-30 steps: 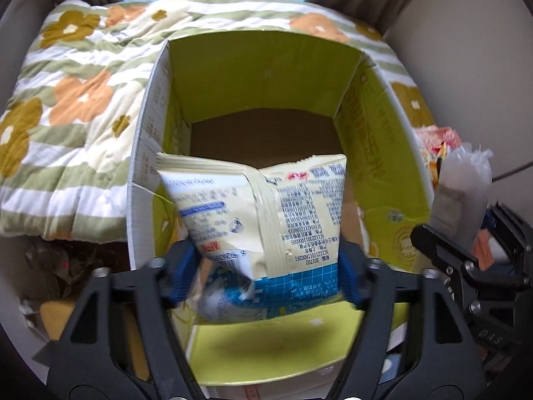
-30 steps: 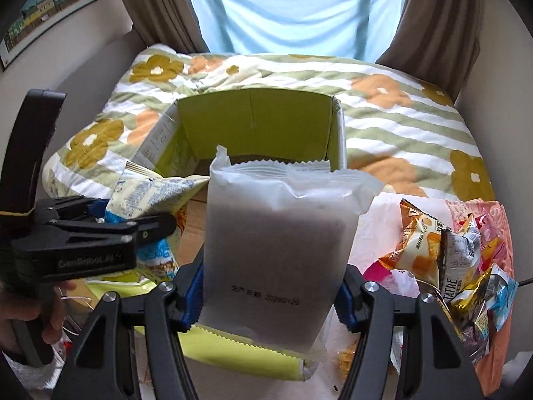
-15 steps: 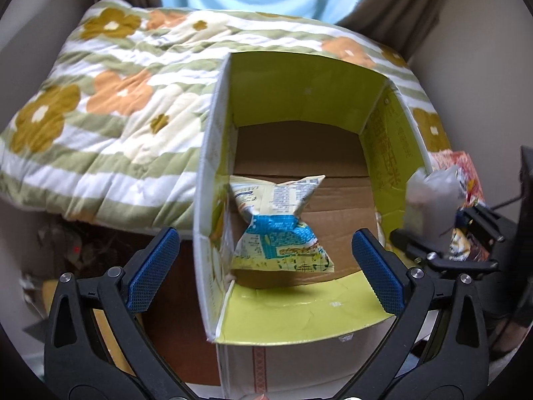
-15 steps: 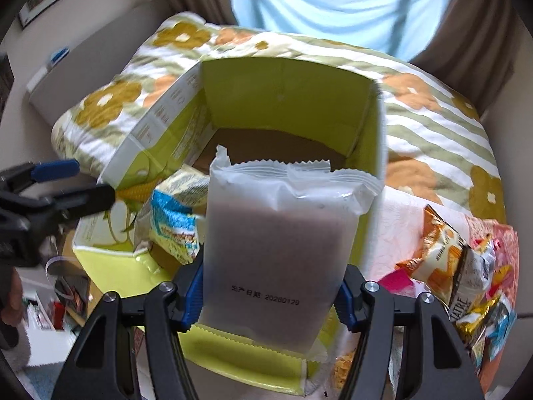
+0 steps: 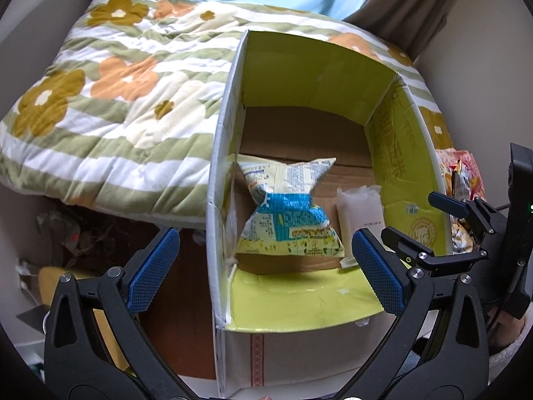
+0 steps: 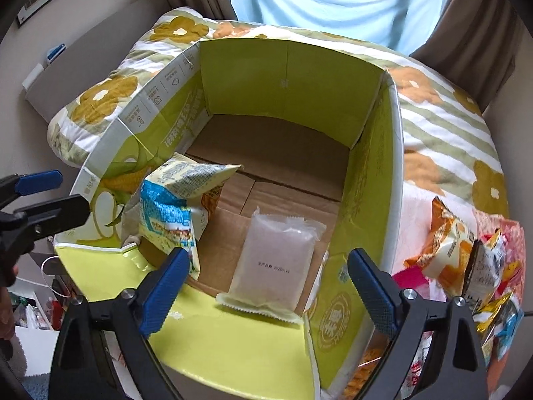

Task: Organize snacks
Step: 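Carry both snacks over the yellow box and open both tools to drop them in, then grasp the potato chip bag with the left tool while the right tool grasps the brown snack bag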

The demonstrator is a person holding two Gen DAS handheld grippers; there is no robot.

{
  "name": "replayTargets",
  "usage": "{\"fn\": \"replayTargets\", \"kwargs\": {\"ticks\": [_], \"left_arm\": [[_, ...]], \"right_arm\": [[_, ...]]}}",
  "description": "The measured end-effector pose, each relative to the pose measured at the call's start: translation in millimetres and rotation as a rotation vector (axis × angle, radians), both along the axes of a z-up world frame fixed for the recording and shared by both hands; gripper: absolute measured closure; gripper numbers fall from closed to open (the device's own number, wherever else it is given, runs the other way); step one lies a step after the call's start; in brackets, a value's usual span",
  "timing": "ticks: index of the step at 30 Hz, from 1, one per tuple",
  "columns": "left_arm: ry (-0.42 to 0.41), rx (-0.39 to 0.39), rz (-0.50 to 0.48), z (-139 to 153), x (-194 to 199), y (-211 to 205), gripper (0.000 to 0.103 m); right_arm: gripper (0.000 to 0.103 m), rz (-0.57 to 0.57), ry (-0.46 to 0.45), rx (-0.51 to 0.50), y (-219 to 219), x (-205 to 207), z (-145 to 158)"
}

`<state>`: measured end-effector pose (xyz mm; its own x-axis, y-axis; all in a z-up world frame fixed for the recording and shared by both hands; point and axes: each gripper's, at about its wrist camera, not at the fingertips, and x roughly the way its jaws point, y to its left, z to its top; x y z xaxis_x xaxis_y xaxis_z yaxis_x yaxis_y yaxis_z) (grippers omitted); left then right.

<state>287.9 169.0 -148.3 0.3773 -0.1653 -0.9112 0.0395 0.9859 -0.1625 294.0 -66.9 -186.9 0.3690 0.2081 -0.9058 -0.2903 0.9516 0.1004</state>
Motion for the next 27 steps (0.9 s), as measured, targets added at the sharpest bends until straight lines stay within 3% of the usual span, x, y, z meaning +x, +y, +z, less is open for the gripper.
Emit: {"fn": "replayTargets", "kwargs": {"ticks": [18, 27], "left_arm": [[-0.128, -0.016, -0.031, 41.3, -42.2, -2.1, 0.001], [-0.209, -0.072, -0.078, 60.5, -63.9, -13.0, 0.001]], "right_arm": [[0.008, -0.06, -0.168, 0.062, -3.8, -41.7, 67.5], [0.007, -0.198, -0.234, 0.05, -32.0, -86.3, 94.9]]}}
